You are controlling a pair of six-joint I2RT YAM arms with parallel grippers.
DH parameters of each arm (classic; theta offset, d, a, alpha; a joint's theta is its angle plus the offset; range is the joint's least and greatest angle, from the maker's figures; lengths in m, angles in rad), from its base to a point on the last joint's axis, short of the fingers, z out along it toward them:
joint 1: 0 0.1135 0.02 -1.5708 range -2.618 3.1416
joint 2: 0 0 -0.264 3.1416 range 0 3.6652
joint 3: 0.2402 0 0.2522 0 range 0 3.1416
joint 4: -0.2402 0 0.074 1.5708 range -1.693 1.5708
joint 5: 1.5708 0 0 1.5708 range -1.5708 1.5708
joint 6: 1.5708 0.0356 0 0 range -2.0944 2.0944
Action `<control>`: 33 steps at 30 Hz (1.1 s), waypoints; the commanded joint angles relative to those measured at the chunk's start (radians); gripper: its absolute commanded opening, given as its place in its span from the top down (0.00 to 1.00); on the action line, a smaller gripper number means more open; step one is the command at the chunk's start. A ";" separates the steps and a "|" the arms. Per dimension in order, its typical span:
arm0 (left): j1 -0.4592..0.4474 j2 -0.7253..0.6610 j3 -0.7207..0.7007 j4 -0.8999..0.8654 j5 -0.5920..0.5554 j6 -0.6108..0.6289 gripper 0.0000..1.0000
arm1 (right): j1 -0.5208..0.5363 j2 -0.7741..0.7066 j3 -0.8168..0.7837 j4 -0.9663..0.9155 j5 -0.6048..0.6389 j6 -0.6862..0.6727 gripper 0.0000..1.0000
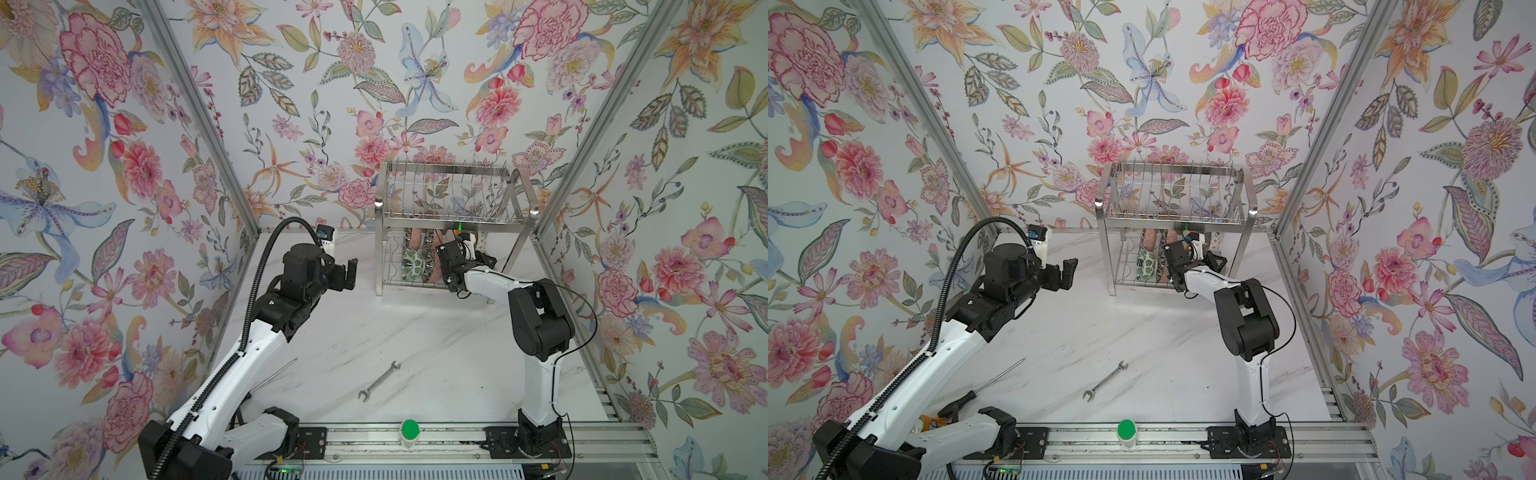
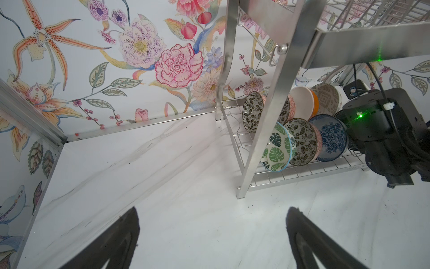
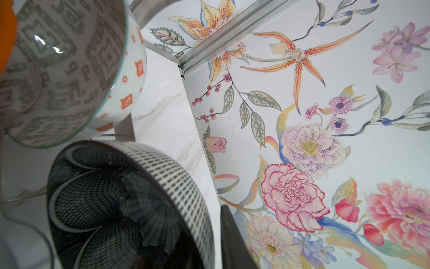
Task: Load bowls into a dish rack
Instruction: Place the bowl in the dish rack.
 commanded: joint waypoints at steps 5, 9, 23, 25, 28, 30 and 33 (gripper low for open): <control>0.012 -0.009 0.014 -0.021 -0.003 0.001 0.01 | 0.007 0.023 -0.001 -0.034 -0.058 0.029 0.79; 0.010 -0.008 0.012 -0.019 -0.002 0.000 0.01 | 0.008 0.017 -0.001 -0.034 -0.067 0.035 0.74; 0.010 -0.016 0.004 -0.013 0.004 -0.005 0.01 | 0.022 -0.027 -0.005 -0.043 -0.115 0.054 0.65; 0.010 -0.018 0.002 -0.011 0.004 -0.005 0.01 | 0.023 -0.033 -0.003 -0.043 -0.121 0.055 0.62; 0.009 -0.020 0.000 -0.011 0.004 -0.005 0.01 | 0.023 -0.039 0.000 -0.047 -0.121 0.054 0.61; 0.010 -0.021 -0.002 -0.010 0.004 -0.005 0.01 | 0.024 -0.040 -0.001 -0.047 -0.122 0.055 0.61; 0.009 -0.021 -0.005 -0.006 0.007 -0.006 0.01 | 0.026 -0.043 0.000 -0.051 -0.123 0.055 0.61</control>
